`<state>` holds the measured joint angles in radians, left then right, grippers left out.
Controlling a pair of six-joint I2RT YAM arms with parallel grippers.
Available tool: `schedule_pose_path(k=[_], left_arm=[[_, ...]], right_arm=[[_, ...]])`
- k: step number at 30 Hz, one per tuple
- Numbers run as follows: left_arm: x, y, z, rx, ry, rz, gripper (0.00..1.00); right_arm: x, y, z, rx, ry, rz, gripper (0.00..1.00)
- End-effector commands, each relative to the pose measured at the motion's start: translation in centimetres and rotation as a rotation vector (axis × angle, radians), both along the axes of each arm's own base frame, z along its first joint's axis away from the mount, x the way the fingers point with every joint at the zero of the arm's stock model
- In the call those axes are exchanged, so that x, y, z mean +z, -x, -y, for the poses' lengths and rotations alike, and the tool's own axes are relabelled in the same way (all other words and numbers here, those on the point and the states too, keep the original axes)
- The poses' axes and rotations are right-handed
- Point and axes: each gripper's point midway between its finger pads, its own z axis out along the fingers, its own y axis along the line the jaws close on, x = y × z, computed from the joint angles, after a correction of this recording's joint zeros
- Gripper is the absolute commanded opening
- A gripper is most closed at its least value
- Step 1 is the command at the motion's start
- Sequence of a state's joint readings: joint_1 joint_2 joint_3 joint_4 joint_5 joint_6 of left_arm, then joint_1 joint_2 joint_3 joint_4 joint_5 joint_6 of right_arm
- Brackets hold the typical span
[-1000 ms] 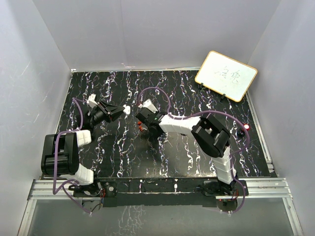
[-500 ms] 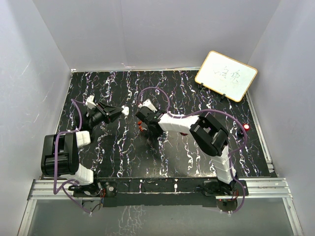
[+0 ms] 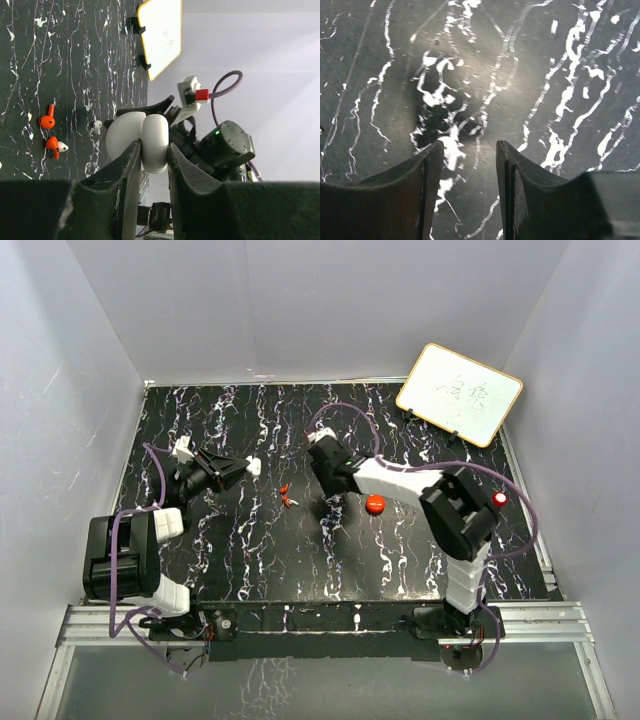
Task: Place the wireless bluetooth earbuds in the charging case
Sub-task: Place the earbud at the center of the board, then pick up the earbud from the center of the board.
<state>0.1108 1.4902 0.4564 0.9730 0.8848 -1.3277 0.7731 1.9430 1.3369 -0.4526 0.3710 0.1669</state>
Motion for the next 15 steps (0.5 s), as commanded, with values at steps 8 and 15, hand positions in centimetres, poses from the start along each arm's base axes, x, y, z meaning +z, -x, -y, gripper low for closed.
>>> schedule_pose_path(k=[8,15], left_arm=[[1.6,0.6,-0.1,-0.017,-0.001,0.068,0.0],[1.5,0.7,0.0,-0.022,-0.008,0.065,0.0]], right_arm=[[5.8,0.2,-5.2,0.291,-0.337,0.058,0.47],[4.9,-0.8,-3.2,0.167,-0.342,0.03,0.45]])
